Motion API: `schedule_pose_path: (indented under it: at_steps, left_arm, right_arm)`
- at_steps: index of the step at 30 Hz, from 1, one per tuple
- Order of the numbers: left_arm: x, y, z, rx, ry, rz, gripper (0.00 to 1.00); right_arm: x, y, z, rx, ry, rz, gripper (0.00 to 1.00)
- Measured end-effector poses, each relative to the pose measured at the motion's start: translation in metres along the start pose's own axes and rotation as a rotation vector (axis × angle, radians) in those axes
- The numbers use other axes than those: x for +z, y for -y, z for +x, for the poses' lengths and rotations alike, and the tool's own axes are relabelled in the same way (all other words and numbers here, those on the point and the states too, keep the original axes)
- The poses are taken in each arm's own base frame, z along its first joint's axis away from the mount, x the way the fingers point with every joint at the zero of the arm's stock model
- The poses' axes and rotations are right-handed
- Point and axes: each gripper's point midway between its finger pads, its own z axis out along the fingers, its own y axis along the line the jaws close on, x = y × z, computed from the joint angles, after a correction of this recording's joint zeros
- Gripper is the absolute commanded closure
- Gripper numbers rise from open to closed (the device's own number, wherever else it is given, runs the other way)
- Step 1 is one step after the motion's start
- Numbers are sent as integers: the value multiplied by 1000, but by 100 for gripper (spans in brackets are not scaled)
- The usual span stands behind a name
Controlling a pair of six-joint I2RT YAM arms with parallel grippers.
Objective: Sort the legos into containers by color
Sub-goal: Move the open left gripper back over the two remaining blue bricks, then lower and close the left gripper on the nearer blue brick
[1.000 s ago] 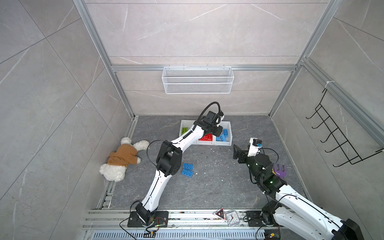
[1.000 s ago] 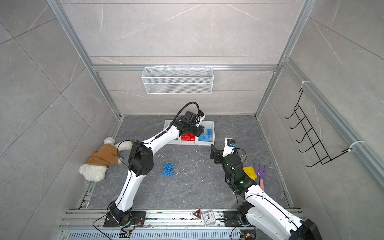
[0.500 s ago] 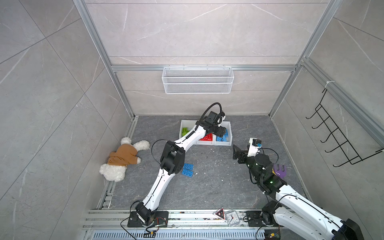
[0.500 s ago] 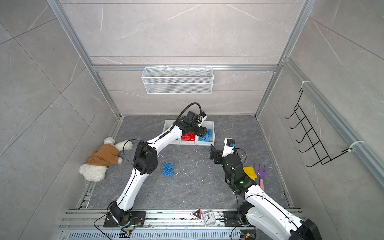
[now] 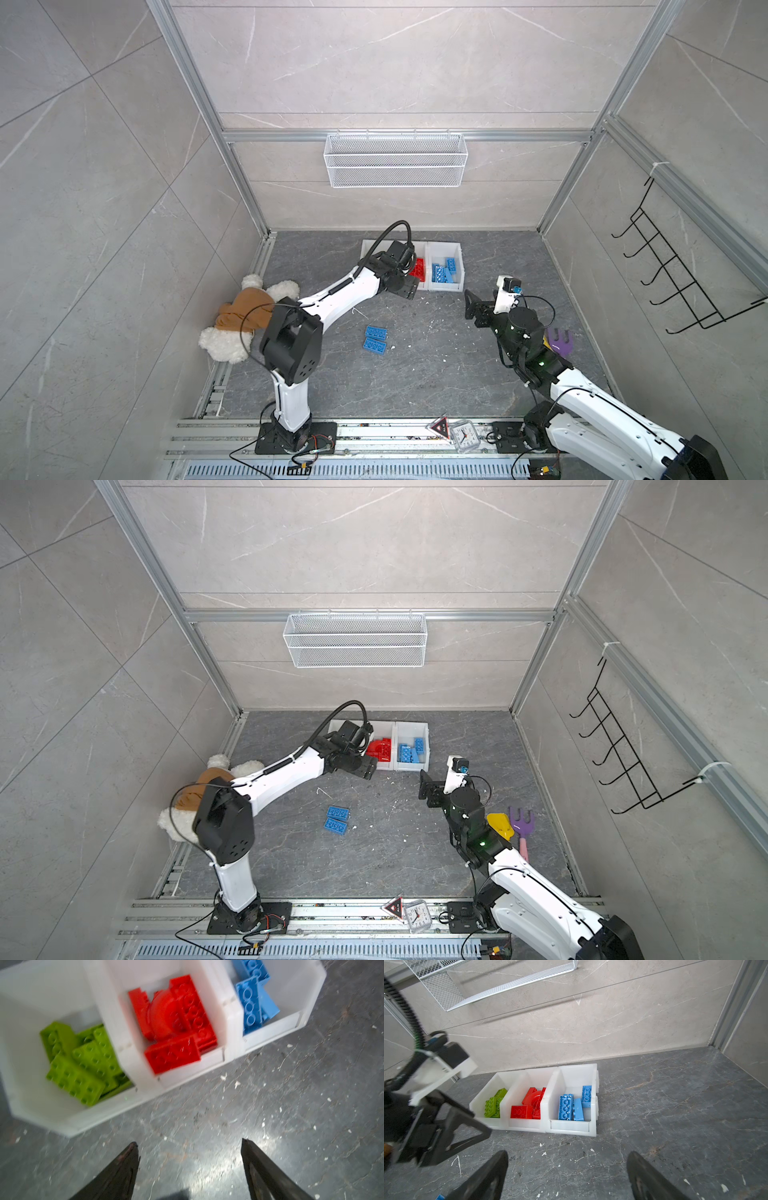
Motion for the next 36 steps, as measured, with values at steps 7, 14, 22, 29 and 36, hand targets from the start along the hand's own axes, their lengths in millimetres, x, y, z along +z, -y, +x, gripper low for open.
schedule_pose_path:
  at_steps: [7, 14, 22, 29, 36]
  left_arm:
    - [2, -13, 87, -5, -131, -80, 18]
    - [4, -14, 139, -20, -213, -117, 18]
    - [-1, -15, 148, -69, -184, -104, 19]
    - [2, -15, 159, -83, -203, -98, 19]
    - [8, -7, 168, -90, -225, -68, 19]
  right_arm:
    - [4, 0, 7, -7, -23, 3, 9]
    - [9, 1, 17, -17, -54, 9, 9]
    - [10, 1, 20, -22, -66, 12, 9]
    - [12, 2, 24, -25, -76, 15, 9]
    - [13, 2, 25, -26, -79, 16, 9]
